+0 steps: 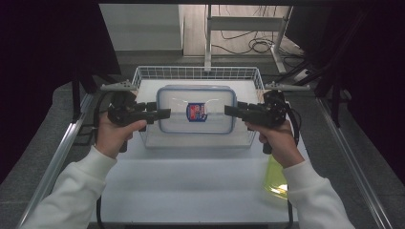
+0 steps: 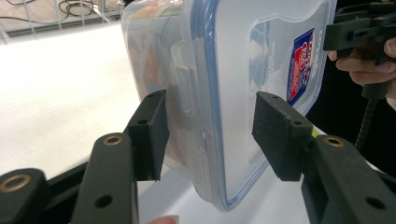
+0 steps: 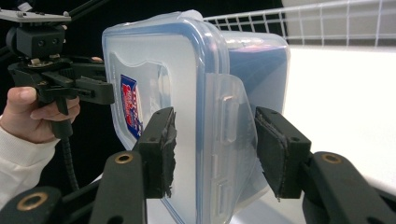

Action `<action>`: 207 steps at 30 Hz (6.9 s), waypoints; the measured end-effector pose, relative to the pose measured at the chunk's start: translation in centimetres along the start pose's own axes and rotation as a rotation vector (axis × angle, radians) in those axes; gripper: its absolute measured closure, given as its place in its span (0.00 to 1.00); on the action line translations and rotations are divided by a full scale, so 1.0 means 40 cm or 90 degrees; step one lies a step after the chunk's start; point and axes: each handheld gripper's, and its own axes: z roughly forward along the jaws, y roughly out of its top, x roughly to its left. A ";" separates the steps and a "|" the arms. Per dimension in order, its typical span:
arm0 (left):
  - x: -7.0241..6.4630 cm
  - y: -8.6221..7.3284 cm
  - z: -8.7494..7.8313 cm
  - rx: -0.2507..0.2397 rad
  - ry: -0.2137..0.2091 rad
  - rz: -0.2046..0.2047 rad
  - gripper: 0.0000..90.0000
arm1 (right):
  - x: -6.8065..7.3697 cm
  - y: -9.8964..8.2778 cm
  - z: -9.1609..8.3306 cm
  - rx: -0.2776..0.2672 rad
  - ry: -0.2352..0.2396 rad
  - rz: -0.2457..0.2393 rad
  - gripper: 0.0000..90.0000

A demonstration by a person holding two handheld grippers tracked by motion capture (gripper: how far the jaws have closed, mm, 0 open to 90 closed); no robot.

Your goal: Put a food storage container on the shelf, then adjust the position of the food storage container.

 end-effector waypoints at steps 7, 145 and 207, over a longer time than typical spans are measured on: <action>0.062 0.080 0.034 0.010 0.001 -0.019 0.52 | -0.058 0.077 0.038 0.013 0.005 0.020 0.55; -0.025 -0.506 0.037 0.046 0.056 0.029 0.34 | -0.045 -0.508 -0.087 0.055 -0.073 -0.062 0.36; -0.011 -0.537 0.055 0.096 0.077 0.042 0.29 | -0.351 -0.548 -0.335 0.171 -0.386 0.012 0.99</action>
